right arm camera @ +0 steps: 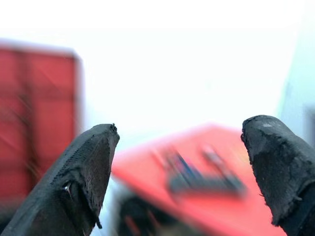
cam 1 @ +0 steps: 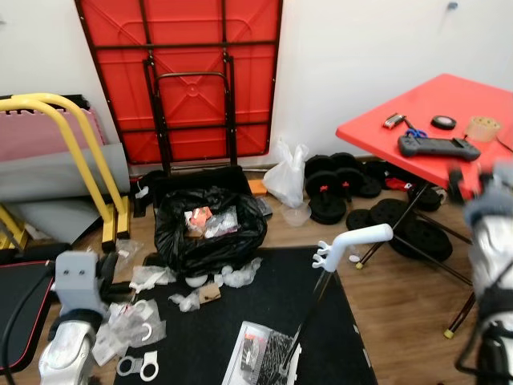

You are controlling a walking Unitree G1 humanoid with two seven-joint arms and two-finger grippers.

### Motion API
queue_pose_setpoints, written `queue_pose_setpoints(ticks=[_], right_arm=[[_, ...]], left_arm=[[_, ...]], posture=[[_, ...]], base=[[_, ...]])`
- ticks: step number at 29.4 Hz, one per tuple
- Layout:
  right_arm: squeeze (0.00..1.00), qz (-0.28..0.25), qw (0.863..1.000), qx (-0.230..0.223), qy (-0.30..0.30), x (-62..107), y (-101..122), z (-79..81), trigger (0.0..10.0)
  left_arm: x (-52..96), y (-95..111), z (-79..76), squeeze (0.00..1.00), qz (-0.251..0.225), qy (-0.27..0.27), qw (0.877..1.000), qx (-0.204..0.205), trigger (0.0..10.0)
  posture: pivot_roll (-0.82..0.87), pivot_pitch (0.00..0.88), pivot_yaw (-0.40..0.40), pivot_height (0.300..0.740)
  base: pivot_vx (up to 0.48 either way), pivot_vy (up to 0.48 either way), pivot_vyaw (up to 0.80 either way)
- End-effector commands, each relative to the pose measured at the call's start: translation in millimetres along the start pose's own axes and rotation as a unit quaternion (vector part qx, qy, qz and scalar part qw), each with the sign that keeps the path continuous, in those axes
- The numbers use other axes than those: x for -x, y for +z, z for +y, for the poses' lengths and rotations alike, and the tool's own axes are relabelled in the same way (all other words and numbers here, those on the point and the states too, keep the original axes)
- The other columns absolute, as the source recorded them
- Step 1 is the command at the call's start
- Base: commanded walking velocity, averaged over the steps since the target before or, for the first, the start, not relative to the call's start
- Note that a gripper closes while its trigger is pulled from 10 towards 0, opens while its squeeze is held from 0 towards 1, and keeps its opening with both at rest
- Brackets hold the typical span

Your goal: Sweep floor

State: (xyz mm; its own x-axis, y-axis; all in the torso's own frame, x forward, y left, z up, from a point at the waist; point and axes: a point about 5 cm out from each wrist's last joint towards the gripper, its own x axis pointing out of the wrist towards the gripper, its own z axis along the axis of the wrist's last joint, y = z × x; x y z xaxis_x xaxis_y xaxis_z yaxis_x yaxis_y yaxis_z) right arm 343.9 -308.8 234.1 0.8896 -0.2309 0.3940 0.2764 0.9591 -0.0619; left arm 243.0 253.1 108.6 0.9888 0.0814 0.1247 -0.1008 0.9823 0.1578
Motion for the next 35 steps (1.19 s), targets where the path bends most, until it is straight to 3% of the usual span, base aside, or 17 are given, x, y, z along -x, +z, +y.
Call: queue_pose_setpoints(ticks=[1, 2, 3, 4, 5, 6, 7, 9, 10, 12, 16, 20, 23, 25, 28, 35], right_arm=[[0.0, -0.014, 0.999, -0.03, 0.038, -3.1, 11, 18.6, 10.0], [0.0, -0.014, 0.999, -0.03, 0.038, -3.1, 11, 18.6, 10.0], [0.0, -0.027, 0.995, -0.054, 0.08, -5.1, 21, 37.4, 10.0], [0.0, -0.027, 0.995, -0.054, 0.08, -5.1, 21, 37.4, 10.0], [0.0, -0.034, 0.991, -0.069, 0.11, -5.2, 27, 49.8, 10.0], [0.0, -0.037, 0.983, -0.087, 0.158, -1.9, 35, 68.9, 10.0], [0.0, -0.037, 0.983, -0.087, 0.158, -1.9, 35, 68.9, 10.0], [0.0, -0.018, 0.95, -0.1, 0.295, 22.3, 38, 113.4, 10.0], [0.0, -0.018, 0.95, -0.1, 0.295, 22.3, 38, 113.4, 10.0], [0.0, 0.015, 0.93, -0.097, 0.355, 42.5, 31, 135.2, 10.0], [0.0, 0.026, 0.928, -0.093, 0.36, 46.6, 27, 138.7, 10.0], [0.0, 0.04, 0.905, -0.131, 0.402, 59.9, 32, 151.3, 10.0], [0.0, 0.042, 0.903, -0.131, 0.406, 61.6, 34, 152.1, 10.0], [0.0, 0.048, 0.901, -0.132, 0.411, 66.5, 34, 155.0, 10.0], [0.0, 0.05, 0.899, -0.132, 0.413, 68.7, 35, 156.2, 10.0], [0.0, 0.08, 0.899, -0.117, 0.414, 83.1, 24, 163.3, 10.0]], left_arm=[[-0.9, 6, -10.9, 0.0, 0.001, -0.013, 1.0, 0.007, 10.0], [-0.9, 6, -10.9, 0.0, 0.001, -0.013, 1.0, 0.007, 10.0], [-3.1, 14, -19.7, 0.0, -0.012, -0.027, 1.0, 0.01, 10.0], [-3.1, 14, -19.7, 0.0, -0.012, -0.027, 1.0, 0.01, 10.0], [-4.4, 20, -25.3, 0.0, -0.021, -0.035, 0.999, 0.013, 10.0], [-6.1, 27, -31.3, 0.0, -0.031, -0.045, 0.998, 0.021, 10.0], [-6.1, 27, -31.3, 0.0, -0.031, -0.045, 0.998, 0.021, 10.0], [-8.8, 42, -42.3, 0.0, -0.055, -0.061, 0.996, 0.039, 10.0], [-8.8, 42, -42.3, 0.0, -0.055, -0.061, 0.996, 0.039, 10.0], [-8.5, 52, -50.5, 0.0, -0.063, -0.072, 0.994, 0.044, 10.0], [-8.0, 54, -53.0, 0.0, -0.063, -0.074, 0.994, 0.044, 10.0], [-1.9, 62, -88.5, 0.0, -0.059, -0.116, 0.988, 0.079, 10.0], [-1.2, 60, -91.3, 0.0, -0.053, -0.117, 0.988, 0.081, 10.0], [2.2, 52, -106.2, 0.0, -0.035, -0.132, 0.987, 0.079, 10.0], [3.8, 49, -112.5, 0.0, -0.027, -0.139, 0.987, 0.078, 10.0], [0.1, 50, -105.6, 0.0, -0.013, -0.134, 0.987, 0.09, 10.0]], posture=[[-0.11, 0.0, -0.054, 0.74], [-0.11, 0.0, -0.054, 0.74], [-0.11, 0.0, -0.055, 0.74], [-0.11, 0.0, -0.055, 0.74], [-0.11, 0.0, -0.055, 0.74], [-0.11, 0.0, -0.055, 0.74], [-0.11, 0.0, -0.055, 0.74], [-0.11, 0.0, -0.058, 0.74], [-0.11, 0.0, -0.058, 0.74], [-0.11, 0.0, -0.058, 0.74], [-0.11, 0.0, -0.058, 0.74], [-0.1, 0.0, -0.061, 0.715], [-0.1, 0.0, -0.061, 0.705], [-0.11, 0.0, -0.055, 0.695], [-0.11, 0.0, -0.055, 0.685], [-0.11, 0.0, -0.05, 0.655]], base=[[0.0, 0.0, 0.0], [0.0, 0.0, 0.0], [0.0, 0.0, 0.0], [0.0, 0.0, 0.0], [0.0, 0.0, 0.0], [0.0, 0.0, 0.0], [0.0, 0.0, 0.0], [0.0, 0.0, 0.0], [0.0, 0.0, 0.0], [0.0, 0.0, 0.0], [0.0, 0.0, 0.0], [0.0, 0.0, 0.0], [0.0, 0.0, 0.0], [0.0, 0.0, 0.0], [0.0, 0.0, 0.0], [0.0, 0.0, 0.0]])
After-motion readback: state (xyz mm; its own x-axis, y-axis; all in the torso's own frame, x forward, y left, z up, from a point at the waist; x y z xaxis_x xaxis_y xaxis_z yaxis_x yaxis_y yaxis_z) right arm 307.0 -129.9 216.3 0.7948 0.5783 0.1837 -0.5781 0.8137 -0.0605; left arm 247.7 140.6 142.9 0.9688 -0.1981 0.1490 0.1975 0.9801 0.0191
